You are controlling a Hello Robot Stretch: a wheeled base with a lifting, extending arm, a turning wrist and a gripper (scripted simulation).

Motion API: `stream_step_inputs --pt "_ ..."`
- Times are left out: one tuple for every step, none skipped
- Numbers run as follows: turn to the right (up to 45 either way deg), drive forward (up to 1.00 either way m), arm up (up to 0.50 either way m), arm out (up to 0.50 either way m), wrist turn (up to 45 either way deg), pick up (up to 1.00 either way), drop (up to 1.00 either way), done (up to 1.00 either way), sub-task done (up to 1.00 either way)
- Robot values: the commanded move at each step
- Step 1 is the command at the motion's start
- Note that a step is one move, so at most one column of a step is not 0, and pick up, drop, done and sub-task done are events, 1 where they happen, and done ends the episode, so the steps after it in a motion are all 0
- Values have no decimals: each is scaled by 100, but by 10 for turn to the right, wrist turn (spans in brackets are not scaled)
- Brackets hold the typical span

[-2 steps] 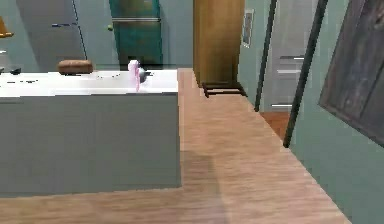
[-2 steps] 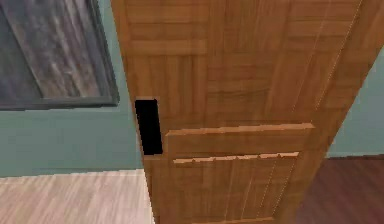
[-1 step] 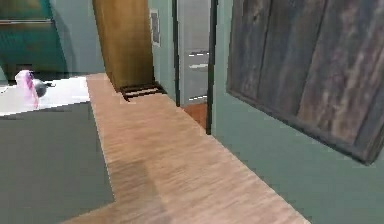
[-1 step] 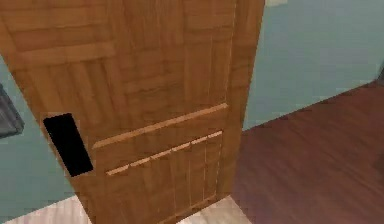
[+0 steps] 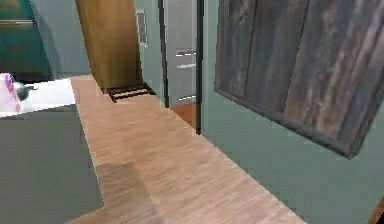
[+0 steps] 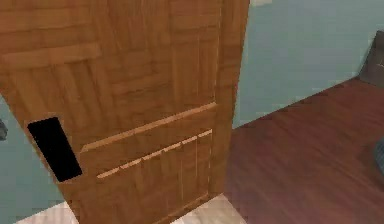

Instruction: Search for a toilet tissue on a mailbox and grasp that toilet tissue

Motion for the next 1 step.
stream_step_inputs --pt "0 100 0 0 0 0 0 0 0"
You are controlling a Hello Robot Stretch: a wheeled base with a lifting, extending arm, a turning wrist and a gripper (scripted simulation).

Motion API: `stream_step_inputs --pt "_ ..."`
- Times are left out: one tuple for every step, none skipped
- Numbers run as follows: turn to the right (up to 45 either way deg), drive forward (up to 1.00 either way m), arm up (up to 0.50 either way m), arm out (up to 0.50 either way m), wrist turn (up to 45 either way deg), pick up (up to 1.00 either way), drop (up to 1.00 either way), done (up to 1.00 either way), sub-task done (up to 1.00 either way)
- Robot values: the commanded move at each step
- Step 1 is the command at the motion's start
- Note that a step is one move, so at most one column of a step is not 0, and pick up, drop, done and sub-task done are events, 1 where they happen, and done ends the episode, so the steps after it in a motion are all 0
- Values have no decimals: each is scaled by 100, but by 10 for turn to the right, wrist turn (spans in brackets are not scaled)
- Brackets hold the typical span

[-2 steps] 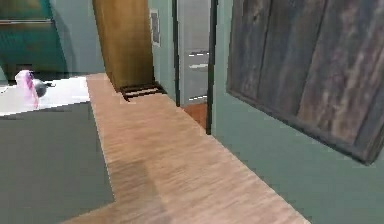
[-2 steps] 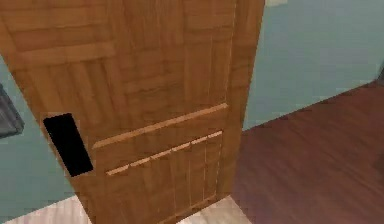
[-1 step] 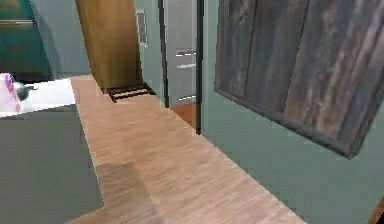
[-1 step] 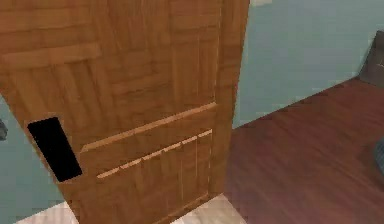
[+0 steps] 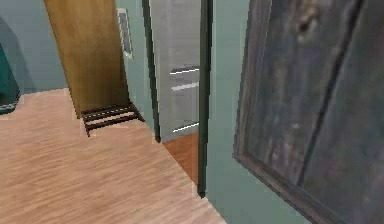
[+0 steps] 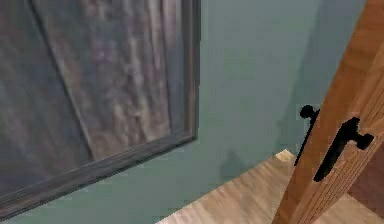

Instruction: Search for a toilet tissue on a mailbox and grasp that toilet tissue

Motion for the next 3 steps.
stream_step_inputs --pt "0 40 0 0 0 0 0 0 0" --pt "-300 0 0 0 0 0 0 0 0" --pt "0 45 0 0 0 0 0 0 0"
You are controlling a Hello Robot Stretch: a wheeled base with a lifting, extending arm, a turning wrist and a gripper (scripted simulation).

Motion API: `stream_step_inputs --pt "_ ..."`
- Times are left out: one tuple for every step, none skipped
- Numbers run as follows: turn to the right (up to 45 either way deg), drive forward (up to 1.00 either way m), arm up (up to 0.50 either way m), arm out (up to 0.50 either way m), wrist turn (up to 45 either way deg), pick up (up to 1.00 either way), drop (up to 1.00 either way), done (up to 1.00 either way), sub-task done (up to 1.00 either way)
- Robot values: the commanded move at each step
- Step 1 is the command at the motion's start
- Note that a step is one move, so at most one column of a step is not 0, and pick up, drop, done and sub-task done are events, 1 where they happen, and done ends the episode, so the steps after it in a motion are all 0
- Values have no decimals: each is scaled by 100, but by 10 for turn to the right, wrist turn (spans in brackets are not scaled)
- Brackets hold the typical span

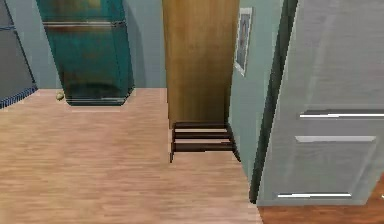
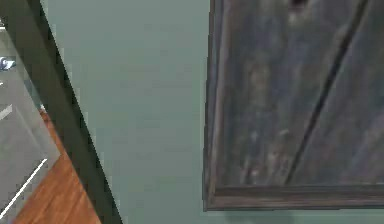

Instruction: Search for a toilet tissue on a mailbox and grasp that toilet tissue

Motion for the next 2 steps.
stream_step_inputs --pt "180 0 0 0 0 0 0 0 0" --pt "0 80 0 0 0 0 0 0 0"
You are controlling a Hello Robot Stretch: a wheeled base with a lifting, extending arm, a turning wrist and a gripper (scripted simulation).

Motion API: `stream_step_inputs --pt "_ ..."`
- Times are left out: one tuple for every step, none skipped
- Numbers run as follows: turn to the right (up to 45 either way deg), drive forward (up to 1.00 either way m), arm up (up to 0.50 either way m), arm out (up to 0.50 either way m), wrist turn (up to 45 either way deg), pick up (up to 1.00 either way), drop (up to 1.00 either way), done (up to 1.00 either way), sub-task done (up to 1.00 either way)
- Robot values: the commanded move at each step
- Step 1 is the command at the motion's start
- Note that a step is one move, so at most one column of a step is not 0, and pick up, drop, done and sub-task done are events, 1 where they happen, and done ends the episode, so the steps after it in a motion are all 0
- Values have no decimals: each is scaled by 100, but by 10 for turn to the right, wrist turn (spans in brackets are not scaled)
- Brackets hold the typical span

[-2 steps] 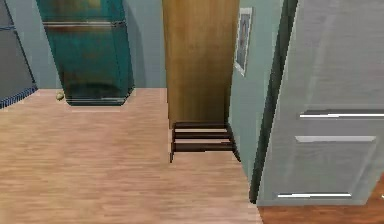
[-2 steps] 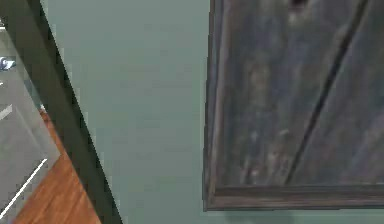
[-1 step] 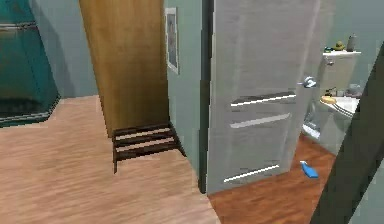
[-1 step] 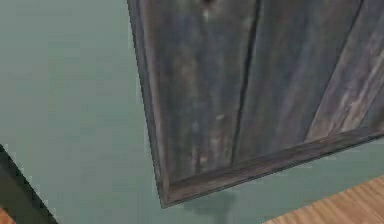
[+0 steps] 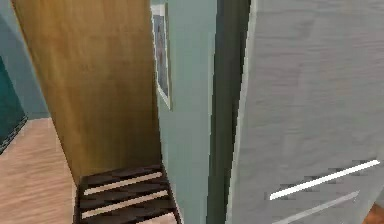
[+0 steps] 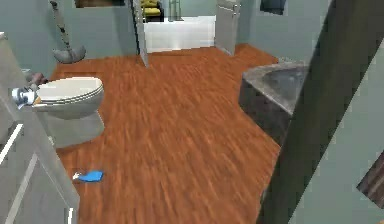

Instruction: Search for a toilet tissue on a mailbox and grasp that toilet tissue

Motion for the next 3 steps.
stream_step_inputs --pt "450 0 0 0 0 0 0 0 0" --pt "300 0 0 0 0 0 0 0 0" --pt "0 100 0 0 0 0 0 0 0"
